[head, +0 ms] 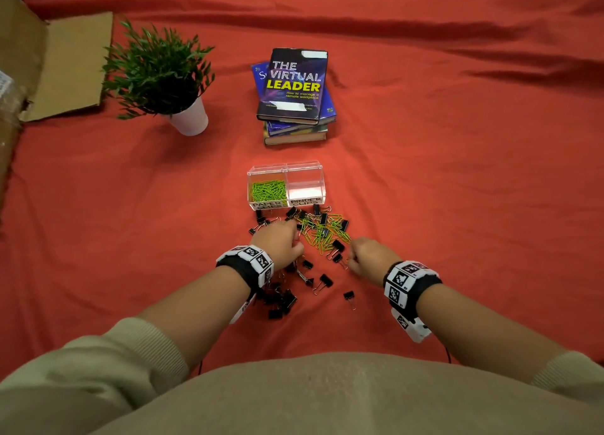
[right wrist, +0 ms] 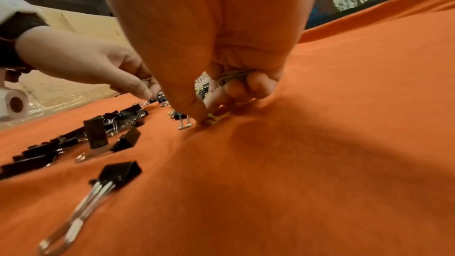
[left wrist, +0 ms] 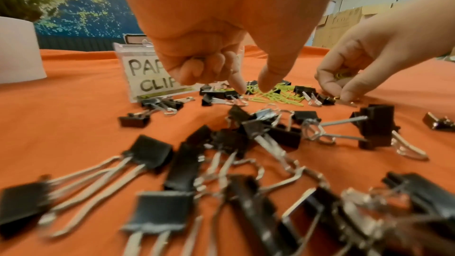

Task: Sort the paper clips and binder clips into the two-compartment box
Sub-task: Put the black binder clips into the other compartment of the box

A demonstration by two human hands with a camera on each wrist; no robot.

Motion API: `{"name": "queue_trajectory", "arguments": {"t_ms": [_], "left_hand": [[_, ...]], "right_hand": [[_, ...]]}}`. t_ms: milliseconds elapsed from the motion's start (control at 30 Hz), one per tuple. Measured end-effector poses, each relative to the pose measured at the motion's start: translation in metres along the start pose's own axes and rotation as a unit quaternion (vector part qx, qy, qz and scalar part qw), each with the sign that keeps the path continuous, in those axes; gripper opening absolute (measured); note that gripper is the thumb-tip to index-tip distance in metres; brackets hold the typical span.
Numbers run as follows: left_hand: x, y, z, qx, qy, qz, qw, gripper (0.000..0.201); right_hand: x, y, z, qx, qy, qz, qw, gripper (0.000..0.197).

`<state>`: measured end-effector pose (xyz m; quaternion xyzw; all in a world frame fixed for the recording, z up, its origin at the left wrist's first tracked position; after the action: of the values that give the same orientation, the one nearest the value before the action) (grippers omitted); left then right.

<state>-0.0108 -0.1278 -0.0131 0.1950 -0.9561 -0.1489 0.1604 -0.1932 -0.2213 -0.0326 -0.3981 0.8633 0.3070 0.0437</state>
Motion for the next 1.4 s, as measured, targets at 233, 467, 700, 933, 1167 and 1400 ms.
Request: {"name": "queue_trajectory", "arguments": {"t_ms": [233,467,700,933,1167,1400], "left_hand": [[0.032,-0.014,0.015,0.005,-0.039,-0.046,0.998,0.050],[0.042,-0.018,0.019,0.013,-0.036,-0.031,0.999,0.033],[0.031,-0.015,0.020,-0.037,-0.011,-0.042,0.998,0.033],[0.021,-0.009,0.021,-0.053,0.056,-0.030,0.997,0.031],[0.000,-0.002,0.016,-0.064,0.157,-0.053,0.984,0.014],[-0.020,0.002,0.010,-0.044,0.214,-0.086,0.972,0.008]], "right_hand": [[0.018,0.001,-0.004,0.051,-0.218,0.093,0.970,0.008],[0.035,-0.021,-0.020,0.047,-0.370,0.203,0.905,0.035],[-0.002,-0.040,-0.021,0.077,-0.169,0.182,0.966,0.025],[-0.027,-0.049,-0.011,0.099,-0.100,0.107,0.984,0.015],[-0.035,-0.043,-0.007,0.051,-0.027,0.018,0.998,0.023],[-0.029,-0.040,-0.033,0.005,-0.291,0.090,0.953,0.011]]}}
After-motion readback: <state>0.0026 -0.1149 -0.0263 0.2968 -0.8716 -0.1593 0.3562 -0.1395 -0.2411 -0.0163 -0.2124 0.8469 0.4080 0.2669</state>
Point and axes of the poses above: each hand's wrist, its own y-axis away from the middle knuckle, its own z-axis out of the palm, x = y × z, the point moved 3 cm from there along -y, towards the middle knuckle, and after that the axes turned 3 degrees about x, right-handed, at the moved point
